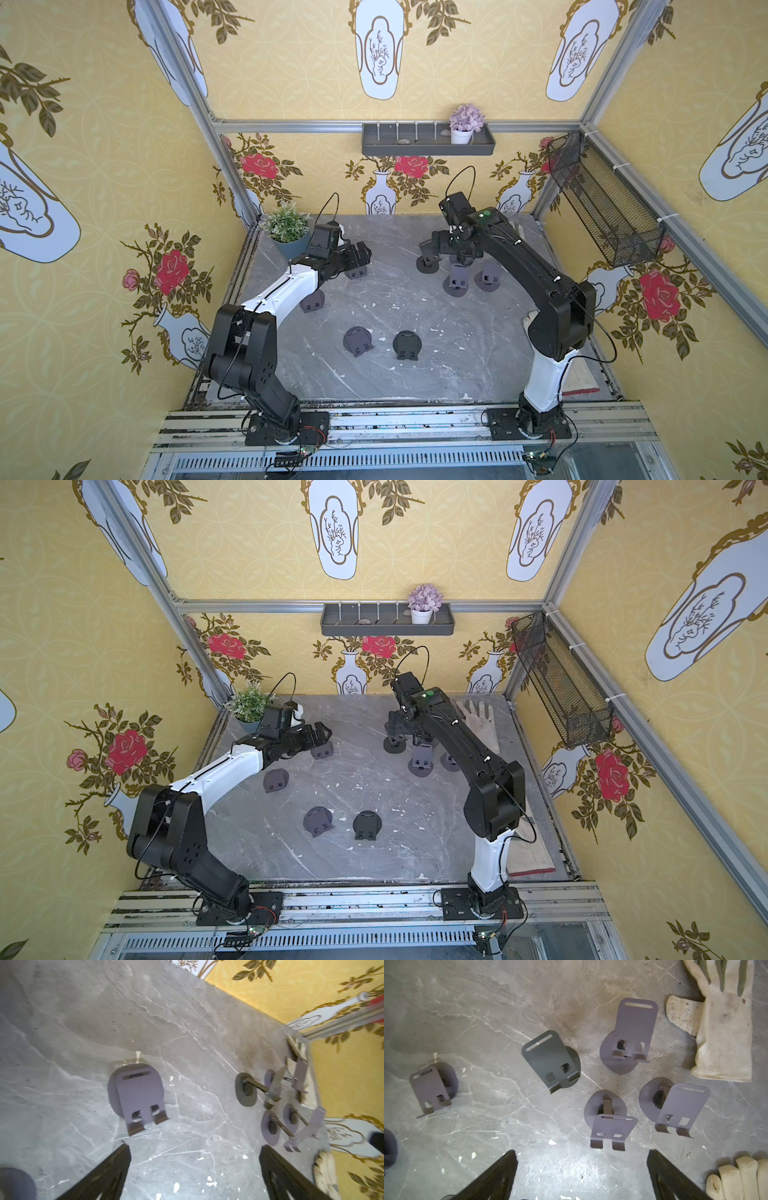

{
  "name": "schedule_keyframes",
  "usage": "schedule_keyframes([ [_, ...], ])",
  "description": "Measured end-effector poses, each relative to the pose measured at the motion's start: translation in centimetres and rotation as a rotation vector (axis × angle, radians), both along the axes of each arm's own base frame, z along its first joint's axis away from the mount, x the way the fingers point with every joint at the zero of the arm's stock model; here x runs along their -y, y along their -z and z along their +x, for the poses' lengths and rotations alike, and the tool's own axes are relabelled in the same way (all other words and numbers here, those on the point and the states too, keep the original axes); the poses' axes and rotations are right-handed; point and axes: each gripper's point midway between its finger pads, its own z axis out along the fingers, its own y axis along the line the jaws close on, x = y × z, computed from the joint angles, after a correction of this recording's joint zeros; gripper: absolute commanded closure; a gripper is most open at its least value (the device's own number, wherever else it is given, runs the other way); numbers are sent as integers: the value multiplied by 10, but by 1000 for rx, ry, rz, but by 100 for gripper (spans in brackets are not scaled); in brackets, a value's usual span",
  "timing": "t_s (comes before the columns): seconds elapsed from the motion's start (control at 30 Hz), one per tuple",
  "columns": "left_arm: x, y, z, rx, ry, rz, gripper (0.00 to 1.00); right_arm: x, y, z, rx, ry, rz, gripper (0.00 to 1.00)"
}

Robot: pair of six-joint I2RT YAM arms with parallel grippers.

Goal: Open the phone stand
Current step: Pick up the phone stand at the center of the board.

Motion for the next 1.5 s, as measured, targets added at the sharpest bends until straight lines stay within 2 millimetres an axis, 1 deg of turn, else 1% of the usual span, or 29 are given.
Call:
schedule_keyframes([
  [0.07, 1, 6, 6, -30, -26, 66, 1, -6, -4, -6, 5, -20, 8, 2],
  [0.2, 15, 21, 24, -98, -37, 175, 1, -12, -4, -20, -3, -49, 17, 2],
  [0.27, 18, 29, 28, -130, -39, 210, 0, -10, 0, -26, -15, -53, 17, 2],
  [0.33, 15, 37, 29, -163, -48, 243, 2, -8, 3, -31, -25, -55, 16, 2],
  [0.43, 10, 47, 31, -203, -69, 274, 6, -5, 3, -35, -17, -57, 25, 2],
  [0.5, 7, 56, 28, -235, -87, 283, 13, -2, 3, -39, -17, -57, 28, 2],
  [0.57, 6, 65, 24, -263, -87, 293, 23, -1, 4, -41, -19, -58, 39, 2],
  [0.6, 5, 70, 22, -278, -90, 293, 26, -2, 4, -42, -14, -59, 44, 2],
  [0.67, 7, 79, 20, -300, -83, 291, 28, 0, 4, -43, -13, -59, 48, 2],
  [0.73, 6, 87, 16, -326, -86, 296, 26, 2, 4, -44, -10, -56, 54, 2],
  [0.77, 6, 89, 15, -333, -84, 297, 23, 3, 3, -43, -5, -54, 57, 2],
  [0.83, 6, 92, 16, -342, -85, 295, 16, 5, 2, -43, 0, -50, 64, 2],
  [0.9, 7, 96, 19, -351, -88, 297, 13, 7, 2, -43, -4, -49, 76, 2],
  [1.0, 8, 104, 20, -373, -87, 306, 15, 8, 3, -41, 2, -44, 83, 2],
  [1.13, 7, 108, 20, -387, -91, 311, 16, 10, 2, -41, 3, -41, 87, 2],
  [1.37, 0, 119, 19, -414, -106, 317, 20, 13, 5, -41, 0, -38, 86, 2],
  [1.5, -4, 122, 19, -421, -111, 320, 22, 14, 5, -41, 0, -35, 86, 2],
])
